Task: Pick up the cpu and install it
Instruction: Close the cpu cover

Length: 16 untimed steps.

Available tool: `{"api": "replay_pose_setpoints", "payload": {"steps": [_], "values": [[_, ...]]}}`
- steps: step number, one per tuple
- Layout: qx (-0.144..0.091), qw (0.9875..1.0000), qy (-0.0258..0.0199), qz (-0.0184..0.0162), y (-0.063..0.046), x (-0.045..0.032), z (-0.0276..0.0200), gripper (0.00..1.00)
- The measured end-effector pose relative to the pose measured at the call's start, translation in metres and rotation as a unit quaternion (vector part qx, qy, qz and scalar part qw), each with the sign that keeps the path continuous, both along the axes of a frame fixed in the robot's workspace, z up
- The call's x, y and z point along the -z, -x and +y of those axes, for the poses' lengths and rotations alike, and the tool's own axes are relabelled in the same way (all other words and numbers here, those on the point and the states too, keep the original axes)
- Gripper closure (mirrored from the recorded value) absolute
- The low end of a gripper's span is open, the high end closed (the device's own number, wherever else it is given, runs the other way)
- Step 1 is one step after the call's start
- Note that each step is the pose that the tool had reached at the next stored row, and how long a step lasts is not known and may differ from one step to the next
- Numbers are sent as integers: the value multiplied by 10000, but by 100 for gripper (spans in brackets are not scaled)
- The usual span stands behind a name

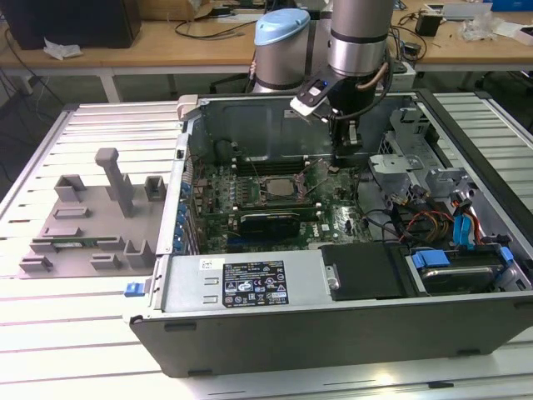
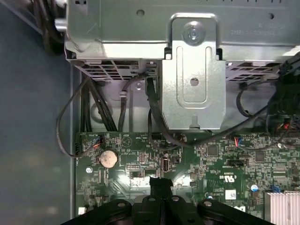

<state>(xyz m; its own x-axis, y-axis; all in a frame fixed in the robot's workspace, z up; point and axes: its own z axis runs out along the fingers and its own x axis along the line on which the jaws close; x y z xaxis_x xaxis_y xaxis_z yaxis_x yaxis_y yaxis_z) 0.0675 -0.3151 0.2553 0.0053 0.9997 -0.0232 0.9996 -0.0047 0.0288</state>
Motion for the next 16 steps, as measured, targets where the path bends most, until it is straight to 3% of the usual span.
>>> {"api": "replay_pose_setpoints", "payload": {"steps": [5,10,16], "values": [[0,10000,0,0,-7,117,0,89],[0,10000,-6,-22,6,124,3,89],[0,9999,-5,-161,102,123,10,89]]}}
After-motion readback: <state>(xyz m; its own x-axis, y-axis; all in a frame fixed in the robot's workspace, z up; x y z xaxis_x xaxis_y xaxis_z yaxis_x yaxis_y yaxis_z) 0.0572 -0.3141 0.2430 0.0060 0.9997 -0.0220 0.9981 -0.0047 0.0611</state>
